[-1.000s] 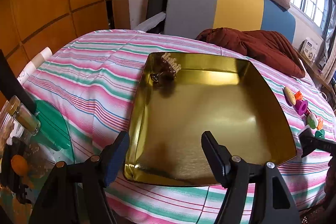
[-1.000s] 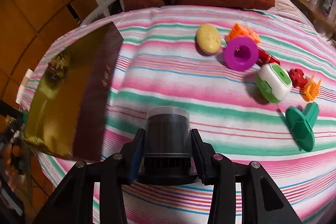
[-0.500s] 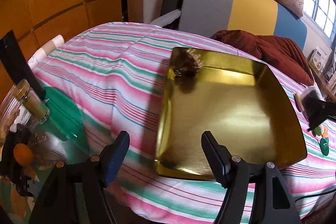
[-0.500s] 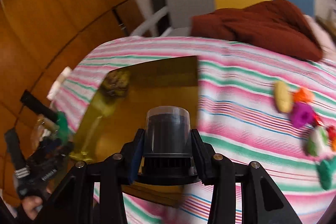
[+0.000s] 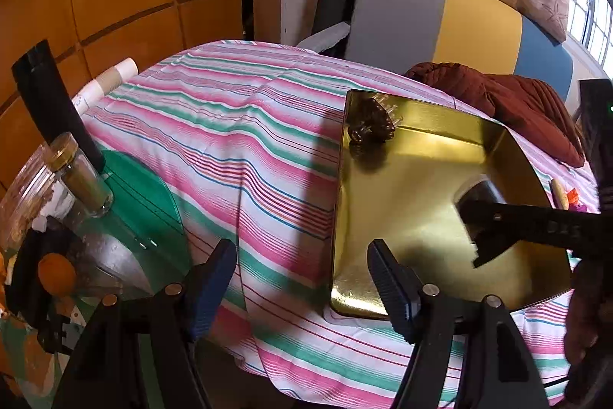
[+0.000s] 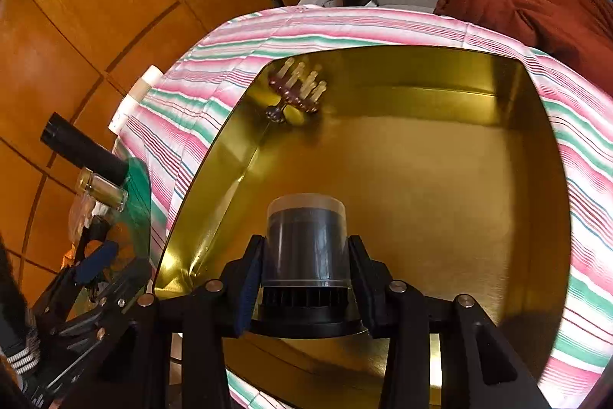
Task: Organize rigid objects
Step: 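Carry the black cup with the right tool and set it in the tray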
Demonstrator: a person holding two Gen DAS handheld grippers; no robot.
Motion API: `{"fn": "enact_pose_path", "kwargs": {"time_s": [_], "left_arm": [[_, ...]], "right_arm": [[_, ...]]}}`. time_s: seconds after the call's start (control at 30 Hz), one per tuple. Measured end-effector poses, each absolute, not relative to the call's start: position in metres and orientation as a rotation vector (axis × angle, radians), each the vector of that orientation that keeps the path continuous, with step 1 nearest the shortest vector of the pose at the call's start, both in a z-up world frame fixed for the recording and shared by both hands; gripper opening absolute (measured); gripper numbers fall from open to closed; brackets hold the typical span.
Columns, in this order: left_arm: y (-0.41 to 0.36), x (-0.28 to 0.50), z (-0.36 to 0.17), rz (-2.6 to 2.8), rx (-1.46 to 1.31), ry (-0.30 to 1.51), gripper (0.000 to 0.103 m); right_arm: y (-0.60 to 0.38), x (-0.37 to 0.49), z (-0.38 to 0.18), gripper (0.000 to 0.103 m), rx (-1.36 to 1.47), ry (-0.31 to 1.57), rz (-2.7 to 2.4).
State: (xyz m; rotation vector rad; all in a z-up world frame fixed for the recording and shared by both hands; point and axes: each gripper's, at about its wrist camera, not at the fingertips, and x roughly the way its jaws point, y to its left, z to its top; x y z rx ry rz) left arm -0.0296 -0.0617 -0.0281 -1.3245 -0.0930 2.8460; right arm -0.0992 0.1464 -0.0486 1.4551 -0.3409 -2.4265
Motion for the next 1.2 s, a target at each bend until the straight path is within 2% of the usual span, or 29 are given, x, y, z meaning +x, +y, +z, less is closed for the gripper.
{"fn": "enact_pose_path", "kwargs": {"time_s": [0.47,0.6,0.83,1.0,1.07,1.2], "left_arm": [[-0.065,-0.022,-0.034,2.845,-1.348,-0.068,0.072],[-0.070,-0.021,-0.034,2.851,-1.344,-0.076,0.072],[-0.076,-0.021,-0.038,2.854,-1.357,-0.094,0.072],[-0.080,-0.023,-0.044,2.849,-1.379,-0.102,0.072],[-0.081,-0.023,-0.044,2.851,-1.382,-0.110,0.072],[-0.082,-0.023,-0.041,2.857,-1.373,-0.118,0.072]], "right_arm": [[0.119,-0.143,-0.063,0.043,1.540,-0.384,-2.390],[0.112,-0.161,-0.068,0.043,1.584,-0.451,-2.391],[0.110,-0.193,-0.079,0.045,1.625,-0.742,-2.301],[0.101,-0.188,-0.084,0.047,1.631,-0.727,-2.270],[0.102,-0.185,-0.085,0.060,1.614,-0.748,-2.241],[0.105,-0.179,-0.078,0.063,1.587,-0.742,-2.246]]}}
